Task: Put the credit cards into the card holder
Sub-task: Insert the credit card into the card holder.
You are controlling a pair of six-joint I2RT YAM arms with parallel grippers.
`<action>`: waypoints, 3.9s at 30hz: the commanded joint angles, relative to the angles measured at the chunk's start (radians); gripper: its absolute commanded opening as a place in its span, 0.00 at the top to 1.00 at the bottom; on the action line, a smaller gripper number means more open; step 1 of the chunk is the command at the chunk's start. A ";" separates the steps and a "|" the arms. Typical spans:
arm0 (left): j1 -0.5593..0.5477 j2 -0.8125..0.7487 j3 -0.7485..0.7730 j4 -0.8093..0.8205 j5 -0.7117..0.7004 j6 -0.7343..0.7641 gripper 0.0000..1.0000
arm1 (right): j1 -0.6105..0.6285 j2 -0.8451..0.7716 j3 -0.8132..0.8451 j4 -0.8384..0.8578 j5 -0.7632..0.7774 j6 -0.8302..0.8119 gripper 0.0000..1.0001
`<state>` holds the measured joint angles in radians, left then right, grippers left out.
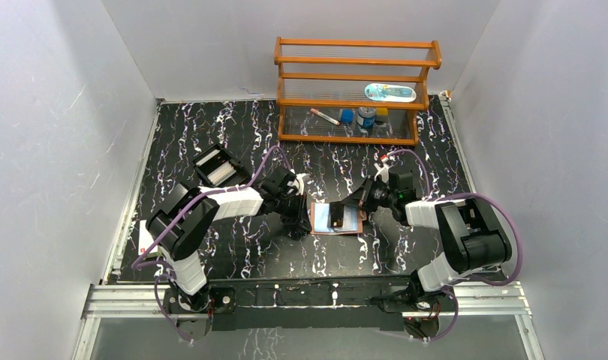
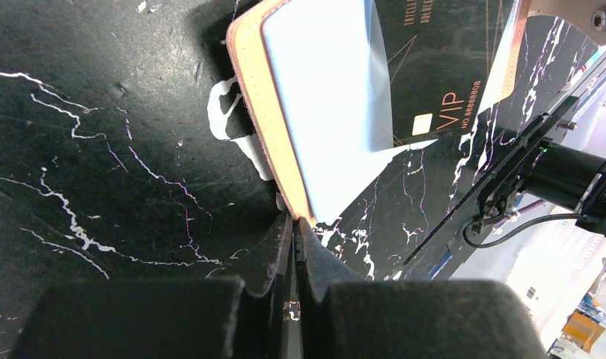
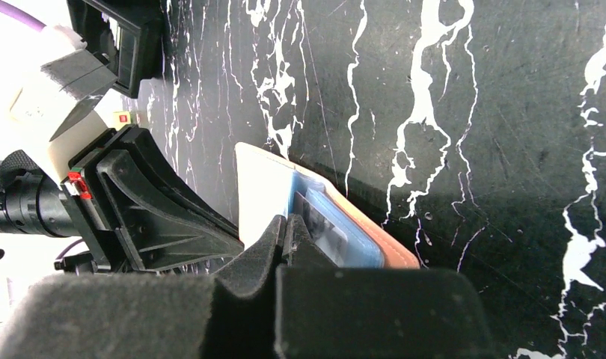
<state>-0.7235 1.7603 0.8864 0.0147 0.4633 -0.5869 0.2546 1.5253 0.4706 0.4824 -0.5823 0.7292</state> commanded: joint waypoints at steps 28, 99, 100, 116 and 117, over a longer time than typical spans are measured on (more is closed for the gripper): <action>-0.025 0.034 0.046 -0.029 -0.022 -0.002 1.00 | 0.047 0.015 0.128 -0.337 0.101 -0.091 0.65; -0.051 -0.006 0.030 -0.053 -0.092 -0.055 1.00 | 0.329 -0.132 0.365 -0.862 0.572 -0.055 0.43; -0.051 -0.007 0.029 -0.053 -0.092 -0.056 1.00 | 0.326 -0.137 0.361 -0.861 0.575 -0.058 0.42; -0.053 -0.019 0.025 -0.054 -0.089 -0.059 1.00 | 0.274 -0.158 0.305 -0.851 0.574 -0.076 0.31; -0.053 -0.019 0.025 -0.055 -0.089 -0.060 1.00 | 0.273 -0.155 0.301 -0.849 0.577 -0.076 0.31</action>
<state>-0.7700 1.7763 0.9146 0.0059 0.4046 -0.6552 0.5327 1.3773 0.7872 -0.3695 -0.0273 0.6678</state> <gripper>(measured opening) 0.008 0.689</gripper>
